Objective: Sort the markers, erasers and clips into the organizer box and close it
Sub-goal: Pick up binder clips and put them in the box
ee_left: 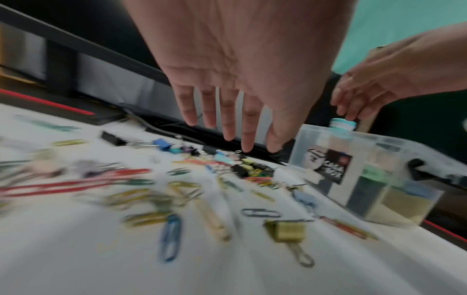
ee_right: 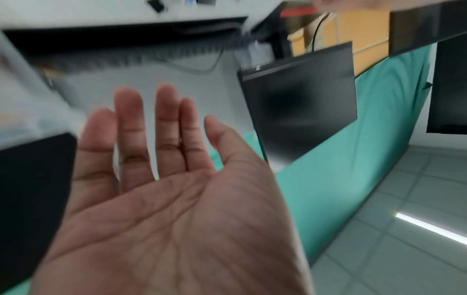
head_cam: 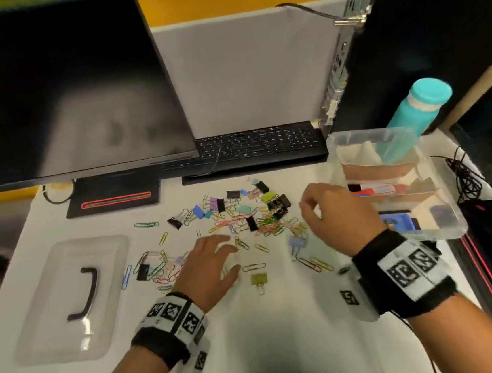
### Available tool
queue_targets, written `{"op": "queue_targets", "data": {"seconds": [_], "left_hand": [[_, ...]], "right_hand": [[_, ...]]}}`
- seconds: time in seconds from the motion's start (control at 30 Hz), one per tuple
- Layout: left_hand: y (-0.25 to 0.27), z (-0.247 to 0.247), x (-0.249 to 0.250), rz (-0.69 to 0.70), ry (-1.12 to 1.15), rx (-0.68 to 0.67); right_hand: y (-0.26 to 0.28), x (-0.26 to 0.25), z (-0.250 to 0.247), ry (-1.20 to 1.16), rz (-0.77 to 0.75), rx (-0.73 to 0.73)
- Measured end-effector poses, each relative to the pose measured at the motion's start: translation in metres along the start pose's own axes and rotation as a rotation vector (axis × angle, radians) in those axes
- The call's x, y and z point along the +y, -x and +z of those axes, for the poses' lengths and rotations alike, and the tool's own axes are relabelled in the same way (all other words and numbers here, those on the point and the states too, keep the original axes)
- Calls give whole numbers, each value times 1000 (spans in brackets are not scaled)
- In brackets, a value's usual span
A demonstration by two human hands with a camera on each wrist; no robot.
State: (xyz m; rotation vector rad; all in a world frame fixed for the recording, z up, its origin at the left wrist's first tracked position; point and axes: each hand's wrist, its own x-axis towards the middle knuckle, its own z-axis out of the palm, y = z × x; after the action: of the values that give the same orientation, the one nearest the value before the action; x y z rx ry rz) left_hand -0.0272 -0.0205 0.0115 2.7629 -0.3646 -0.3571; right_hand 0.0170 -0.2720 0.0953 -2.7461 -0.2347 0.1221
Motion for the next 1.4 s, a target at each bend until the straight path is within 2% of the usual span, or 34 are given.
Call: {"op": "queue_targets", "data": {"seconds": [0.1, 0.27, 0.43, 0.57, 0.63, 0.73, 0.87, 1.03, 1.13, 1.2, 1.3, 1.33, 1.4], "left_hand": [[7, 5, -31, -74, 18, -36], [-17, 1, -34, -32, 25, -57], [-66, -3, -3, 74, -65, -88], [-96, -4, 10, 99, -100, -241], [-103, -2, 8, 102, -103, -256], [-103, 6, 3, 85, -70, -231], [-99, 15, -2, 61, -12, -172], [-91, 20, -4, 35, 91, -124], [-86, 17, -5, 9, 188, -95], [-81, 15, -7, -38, 297, -90], [-72, 13, -12, -115, 442, -49], [-71, 13, -14, -143, 468, -22], [-73, 9, -16, -203, 492, 24]], "right_hand": [[-24, 2, 52, -14, 42, -88], [-55, 9, 104, -37, 154, -171], [-76, 11, 120, -152, 376, -210], [-74, 17, 124, -203, 441, -253], [-68, 22, 125, -283, 466, -247], [-57, 32, 124, -508, 533, -242], [-37, 25, 103, -1057, 690, -132], [-23, 15, 99, -1567, 798, -61], [-22, 12, 102, -1889, 920, 40], [-23, 10, 101, -2030, 926, 59], [-29, 6, 99, -1965, 899, -21], [-35, 5, 96, -1853, 870, -66], [-51, 4, 93, -1385, 727, -135]]}}
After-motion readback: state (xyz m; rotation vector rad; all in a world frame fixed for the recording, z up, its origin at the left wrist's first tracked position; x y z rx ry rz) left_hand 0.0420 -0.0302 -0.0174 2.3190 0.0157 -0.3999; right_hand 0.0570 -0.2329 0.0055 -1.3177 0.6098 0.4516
